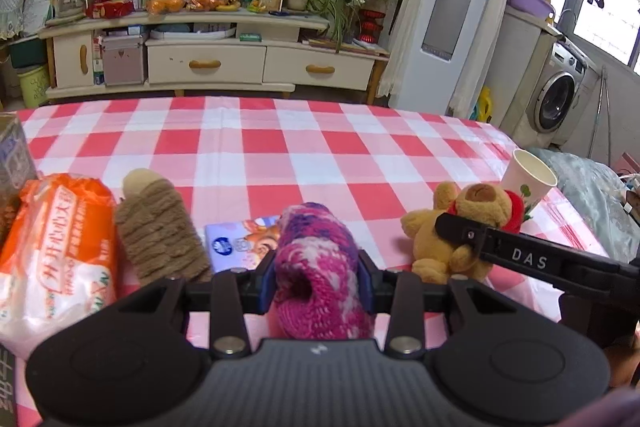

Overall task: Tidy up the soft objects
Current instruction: 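Lift both items, carry them over the cardboard box and open both tools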

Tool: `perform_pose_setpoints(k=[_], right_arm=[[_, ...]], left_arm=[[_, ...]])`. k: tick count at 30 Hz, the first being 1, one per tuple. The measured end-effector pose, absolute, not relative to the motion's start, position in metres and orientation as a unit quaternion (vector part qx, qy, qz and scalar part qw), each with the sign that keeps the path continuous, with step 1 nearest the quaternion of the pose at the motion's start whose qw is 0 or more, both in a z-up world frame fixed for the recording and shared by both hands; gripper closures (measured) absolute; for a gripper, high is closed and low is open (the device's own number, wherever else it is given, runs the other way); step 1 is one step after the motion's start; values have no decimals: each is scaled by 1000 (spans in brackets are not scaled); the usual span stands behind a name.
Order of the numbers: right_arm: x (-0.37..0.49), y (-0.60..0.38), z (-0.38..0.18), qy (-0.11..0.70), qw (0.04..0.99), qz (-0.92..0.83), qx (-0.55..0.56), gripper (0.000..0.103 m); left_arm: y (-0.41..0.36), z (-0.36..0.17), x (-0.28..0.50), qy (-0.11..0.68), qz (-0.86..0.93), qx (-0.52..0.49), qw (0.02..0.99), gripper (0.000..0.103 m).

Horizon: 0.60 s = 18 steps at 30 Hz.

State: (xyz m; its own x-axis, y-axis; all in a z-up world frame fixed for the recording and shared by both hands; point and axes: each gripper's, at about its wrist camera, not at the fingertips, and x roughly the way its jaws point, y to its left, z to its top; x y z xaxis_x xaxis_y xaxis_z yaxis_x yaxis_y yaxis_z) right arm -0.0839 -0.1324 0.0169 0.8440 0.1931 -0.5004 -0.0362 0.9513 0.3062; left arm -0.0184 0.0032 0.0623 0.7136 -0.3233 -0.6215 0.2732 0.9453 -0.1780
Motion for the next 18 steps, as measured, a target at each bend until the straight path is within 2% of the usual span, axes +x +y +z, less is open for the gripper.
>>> perform_pose_setpoints(k=[18], right_arm=[[-90,-107,30,242,952,68,174,32]], left_arm=[[37,81,-51,292,-165,-28,942,65]])
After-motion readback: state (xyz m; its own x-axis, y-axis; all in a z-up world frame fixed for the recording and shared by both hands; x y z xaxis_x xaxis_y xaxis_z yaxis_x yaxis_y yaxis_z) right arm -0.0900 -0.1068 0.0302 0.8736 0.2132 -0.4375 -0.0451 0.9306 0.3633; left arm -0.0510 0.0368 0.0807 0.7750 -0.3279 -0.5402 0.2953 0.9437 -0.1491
